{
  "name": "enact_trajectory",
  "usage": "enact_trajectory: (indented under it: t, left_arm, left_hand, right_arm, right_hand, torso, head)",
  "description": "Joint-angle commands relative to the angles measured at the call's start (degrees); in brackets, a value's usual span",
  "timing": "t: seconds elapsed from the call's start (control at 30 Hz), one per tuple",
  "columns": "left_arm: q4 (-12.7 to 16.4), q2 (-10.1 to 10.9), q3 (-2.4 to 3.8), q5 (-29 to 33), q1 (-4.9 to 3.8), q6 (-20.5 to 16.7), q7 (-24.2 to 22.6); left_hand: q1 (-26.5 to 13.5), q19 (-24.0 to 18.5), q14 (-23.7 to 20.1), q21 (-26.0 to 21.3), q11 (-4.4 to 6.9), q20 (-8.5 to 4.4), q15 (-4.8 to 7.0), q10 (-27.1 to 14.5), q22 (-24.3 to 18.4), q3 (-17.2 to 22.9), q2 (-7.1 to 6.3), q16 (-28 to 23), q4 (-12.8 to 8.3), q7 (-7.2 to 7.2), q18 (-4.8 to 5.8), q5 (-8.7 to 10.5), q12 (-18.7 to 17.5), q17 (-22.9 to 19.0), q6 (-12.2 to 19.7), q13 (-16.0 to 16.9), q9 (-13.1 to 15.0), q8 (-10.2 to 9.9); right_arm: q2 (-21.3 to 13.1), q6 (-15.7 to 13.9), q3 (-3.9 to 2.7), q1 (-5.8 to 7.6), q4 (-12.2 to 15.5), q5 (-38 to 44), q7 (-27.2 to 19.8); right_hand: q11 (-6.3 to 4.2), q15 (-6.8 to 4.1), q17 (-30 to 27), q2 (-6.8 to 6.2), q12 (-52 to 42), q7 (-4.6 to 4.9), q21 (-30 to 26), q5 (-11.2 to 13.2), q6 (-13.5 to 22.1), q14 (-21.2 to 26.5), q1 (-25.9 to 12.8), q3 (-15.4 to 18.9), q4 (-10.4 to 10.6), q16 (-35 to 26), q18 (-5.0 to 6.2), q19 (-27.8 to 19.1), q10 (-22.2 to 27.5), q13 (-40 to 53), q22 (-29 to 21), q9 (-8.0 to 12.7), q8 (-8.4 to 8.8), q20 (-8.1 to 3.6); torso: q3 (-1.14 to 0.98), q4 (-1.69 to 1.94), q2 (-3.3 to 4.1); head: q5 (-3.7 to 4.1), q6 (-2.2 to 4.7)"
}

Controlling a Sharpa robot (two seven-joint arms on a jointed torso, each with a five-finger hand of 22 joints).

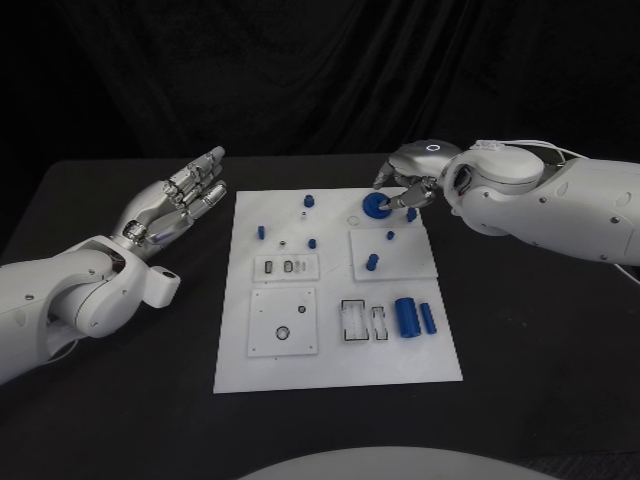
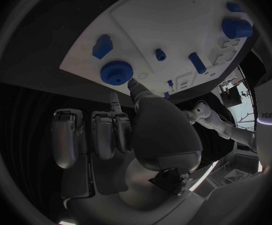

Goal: Assemble the parts on the task board

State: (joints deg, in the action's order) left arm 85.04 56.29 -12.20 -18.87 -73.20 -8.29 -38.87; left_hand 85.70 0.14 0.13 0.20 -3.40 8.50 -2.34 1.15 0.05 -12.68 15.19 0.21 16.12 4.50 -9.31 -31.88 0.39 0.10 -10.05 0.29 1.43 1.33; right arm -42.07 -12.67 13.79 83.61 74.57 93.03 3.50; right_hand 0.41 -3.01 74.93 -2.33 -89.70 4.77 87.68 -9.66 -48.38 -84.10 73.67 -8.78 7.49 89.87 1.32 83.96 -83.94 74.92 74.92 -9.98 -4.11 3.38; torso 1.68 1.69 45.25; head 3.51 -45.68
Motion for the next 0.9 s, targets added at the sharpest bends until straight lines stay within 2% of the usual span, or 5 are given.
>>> enact_trajectory:
  t: [0.03, 0.2, 0.37, 0.63, 0.9]
  left_arm:
    - [-0.03, -0.07, 0.05, -0.3, -0.15, 0.54, -8.08]
    - [-0.24, -0.19, 0.05, -0.3, -0.15, 0.63, -8.02]
    - [-0.64, -0.47, 0.05, -0.3, -0.15, 0.93, -7.9]
    - [-1.08, -0.84, 0.05, -0.3, -0.14, 1.46, -8.01]
    - [-1.21, -0.88, 0.05, -0.3, -0.14, 1.54, -8.03]
  left_hand:
    - [0.3, -0.09, -0.13, -0.16, 0.27, 0.13, 0.31, -0.13, -0.02, 0.17, -0.33, -0.21, 0.2, -0.14, -0.82, -0.2, -0.13, -0.1, -0.15, -0.03, 0.03, 0.17]
    - [0.3, -0.09, -0.13, -0.16, 0.27, 0.13, 0.31, -0.13, -0.02, 0.17, -0.33, -0.21, 0.2, -0.14, -0.82, -0.2, -0.13, -0.1, -0.15, -0.03, 0.03, 0.17]
    - [0.37, -0.09, -0.13, -0.17, 0.23, 0.36, 0.24, -0.2, -0.02, 0.25, -0.28, -0.21, 0.16, -0.18, -0.83, -0.23, -0.15, -0.1, -0.06, -0.04, 0.01, 0.14]
    - [0.49, -0.09, -0.13, -0.16, 0.19, 0.7, 0.02, -0.39, -0.02, 0.24, -0.52, -0.21, 0.0, -0.35, -0.86, -0.33, -0.19, -0.1, 0.0, -0.09, 0.0, 0.11]
    - [0.51, -0.08, -0.13, -0.16, 0.2, 0.75, -0.01, -0.36, -0.01, 0.25, -0.53, -0.21, -0.01, -0.38, -0.87, -0.36, -0.18, -0.1, -0.12, -0.08, 0.02, 0.13]
  right_arm:
    - [0.4, 0.66, -0.04, -0.19, -0.51, 1.37, 2.07]
    - [0.87, 1.76, -0.04, -0.25, -1.0, 1.43, 2.88]
    - [1.27, 2.46, -0.05, -0.32, -1.45, 1.45, 3.38]
    - [1.62, 3.46, -0.05, -0.65, -1.89, 1.96, 3.52]
    - [1.76, 4.12, -0.05, -1.1, -1.84, 2.54, 3.41]
  right_hand:
    - [-0.53, -0.45, 15.07, 0.1, -0.3, 0.1, 0.48, -0.87, 0.54, -5.9, 0.81, -0.02, -0.48, 0.13, -0.67, 4.55, -6.06, 15.08, 13.77, -0.13, 0.33, -0.38]
    - [-0.5, -0.43, 15.07, 0.16, -0.3, 0.15, 0.55, -1.94, 1.26, -5.9, 1.16, -0.14, -0.89, 0.13, -0.69, 4.6, -6.06, 15.08, 13.83, -0.07, 0.46, -0.39]
    - [-0.64, -0.53, 15.07, 0.26, -0.3, -0.03, 0.85, -3.3, 2.45, -5.9, 1.79, -0.45, -1.59, 0.13, -0.8, 4.85, -6.06, 15.08, 14.06, 0.07, 0.53, -0.45]
    - [-0.62, -0.54, 15.07, 0.19, -0.3, 0.03, 0.91, -3.09, 2.78, -5.9, 1.66, -0.37, -1.61, 0.13, -0.82, 4.9, -6.06, 15.08, 14.11, 0.11, 0.52, -0.47]
    - [-0.41, -0.41, 15.07, 0.37, -0.3, 0.35, 1.15, -1.29, 2.58, -5.9, 0.76, 0.04, -1.24, 0.13, -0.9, 5.1, -6.06, 15.08, 14.29, -0.07, 0.18, -0.41]
  torso:
    - [0.01, -0.1, 0.0]
    - [0.12, -0.08, -0.01]
    - [0.04, -0.09, 0.04]
    - [0.09, 0.0, 0.04]
    - [-0.05, -0.12, 0.07]
  head:
    - [-0.2, 0.17]
    - [-0.32, 0.36]
    - [-0.56, 0.4]
    - [-0.37, 0.08]
    - [-0.55, 0.09]
